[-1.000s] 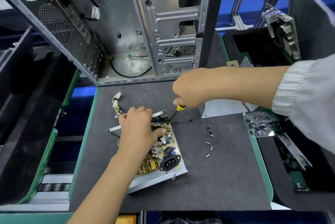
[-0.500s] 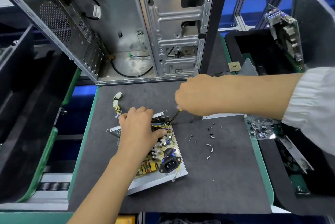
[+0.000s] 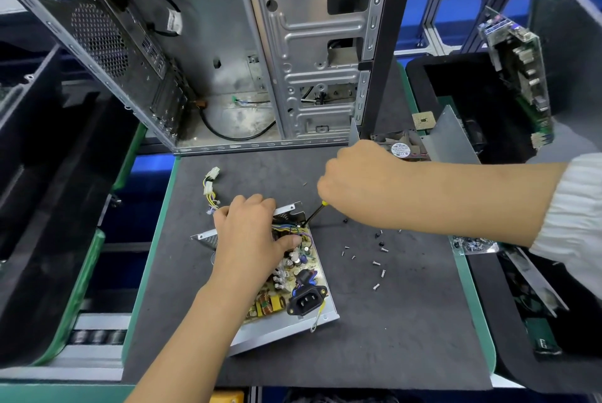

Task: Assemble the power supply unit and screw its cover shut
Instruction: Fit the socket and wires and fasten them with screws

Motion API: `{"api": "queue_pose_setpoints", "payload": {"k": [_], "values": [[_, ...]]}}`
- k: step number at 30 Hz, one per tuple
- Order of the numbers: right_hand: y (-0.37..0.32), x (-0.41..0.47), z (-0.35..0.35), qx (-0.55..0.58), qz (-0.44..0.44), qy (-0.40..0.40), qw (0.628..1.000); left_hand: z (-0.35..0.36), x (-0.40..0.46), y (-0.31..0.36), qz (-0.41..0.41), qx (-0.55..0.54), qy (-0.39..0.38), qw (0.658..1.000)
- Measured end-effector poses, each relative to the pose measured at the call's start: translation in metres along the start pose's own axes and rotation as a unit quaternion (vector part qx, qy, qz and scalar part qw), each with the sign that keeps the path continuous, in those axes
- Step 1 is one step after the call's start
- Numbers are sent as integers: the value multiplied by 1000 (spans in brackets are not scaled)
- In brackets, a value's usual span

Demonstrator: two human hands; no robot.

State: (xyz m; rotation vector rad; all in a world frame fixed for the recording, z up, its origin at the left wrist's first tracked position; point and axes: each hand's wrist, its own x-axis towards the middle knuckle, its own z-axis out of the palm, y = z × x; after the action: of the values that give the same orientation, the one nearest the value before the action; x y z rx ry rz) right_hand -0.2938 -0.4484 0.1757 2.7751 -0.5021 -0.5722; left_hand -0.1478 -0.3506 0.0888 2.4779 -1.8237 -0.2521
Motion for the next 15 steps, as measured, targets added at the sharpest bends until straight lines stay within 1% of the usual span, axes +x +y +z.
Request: {"api": "queue_pose_setpoints", "payload": {"k": [8, 15], "values": [[0, -3, 2, 41, 18, 49, 998, 0, 0, 0, 2, 5, 2, 1000], [-4, -3, -7, 34, -10, 66, 997, 0, -1, -1, 3, 2, 10, 1000]]}}
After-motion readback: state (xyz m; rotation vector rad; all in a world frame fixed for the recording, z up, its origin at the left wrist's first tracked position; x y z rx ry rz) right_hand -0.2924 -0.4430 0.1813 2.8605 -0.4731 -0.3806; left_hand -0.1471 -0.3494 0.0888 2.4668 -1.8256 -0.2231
